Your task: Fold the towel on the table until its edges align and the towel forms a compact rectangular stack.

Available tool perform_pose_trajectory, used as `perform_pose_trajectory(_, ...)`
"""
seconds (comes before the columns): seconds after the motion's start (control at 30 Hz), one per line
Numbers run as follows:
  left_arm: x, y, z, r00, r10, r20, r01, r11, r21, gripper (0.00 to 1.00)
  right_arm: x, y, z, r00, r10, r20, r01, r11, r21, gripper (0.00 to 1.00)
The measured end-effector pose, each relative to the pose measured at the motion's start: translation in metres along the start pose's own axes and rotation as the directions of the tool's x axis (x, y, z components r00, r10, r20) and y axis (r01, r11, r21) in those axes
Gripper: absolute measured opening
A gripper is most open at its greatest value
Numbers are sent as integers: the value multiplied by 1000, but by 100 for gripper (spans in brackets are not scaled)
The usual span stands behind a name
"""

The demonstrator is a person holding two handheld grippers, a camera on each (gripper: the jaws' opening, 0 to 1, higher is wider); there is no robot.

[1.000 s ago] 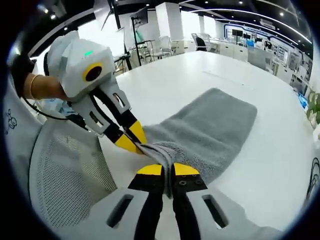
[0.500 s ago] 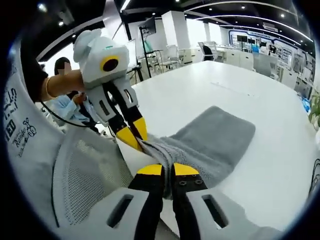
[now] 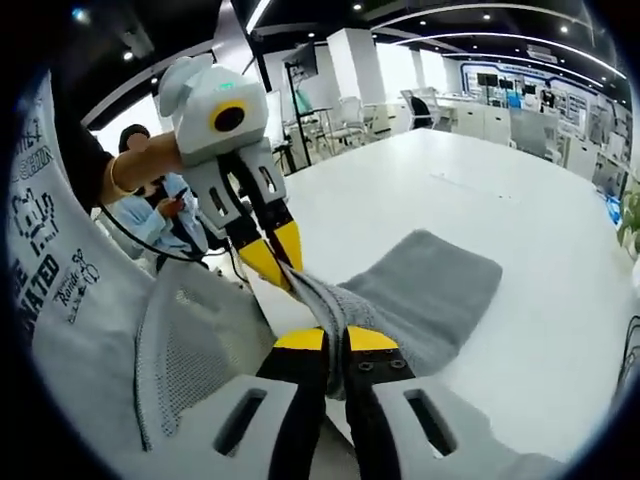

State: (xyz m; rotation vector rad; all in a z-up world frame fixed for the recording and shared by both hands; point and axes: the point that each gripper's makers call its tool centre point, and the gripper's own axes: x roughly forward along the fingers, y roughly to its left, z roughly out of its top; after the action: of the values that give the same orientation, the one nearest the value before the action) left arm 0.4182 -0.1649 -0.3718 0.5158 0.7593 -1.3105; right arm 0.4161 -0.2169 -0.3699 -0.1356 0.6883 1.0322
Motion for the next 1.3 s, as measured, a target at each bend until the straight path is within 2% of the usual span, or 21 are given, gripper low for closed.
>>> perform_pose_trajectory(0.2,-6,16,7,1000,20,2,-20,999,30,4,0,-10,16,1000,5,15,-5,1000,11,3)
perform_pose_trajectory(0.4,-17,39,20,999,48,17,-49,998,44,4,0,-22,36,999,9,41,-10,1000,25,3)
perform_pose_trajectory(0.6,-16,56,24,999,49,17,-50,996,67,4,4,-35,48,999,2,51,-4,1000,30,2)
perform_pose_trajectory(0.8,-15,78,28,998,60,22,-62,995,73,4,10,-49,56,998,-13,58,11,1000,23,1)
perform_pose_trajectory(0.97,-10,85,28,998,57,8,-58,995,76,4,17,-59,58,999,-17,37,16,1000,9,1)
perform_pose_trajectory(1.3,-9,117,30,998,63,11,-63,996,71,4,25,-80,72,999,-11,40,10,999,30,1)
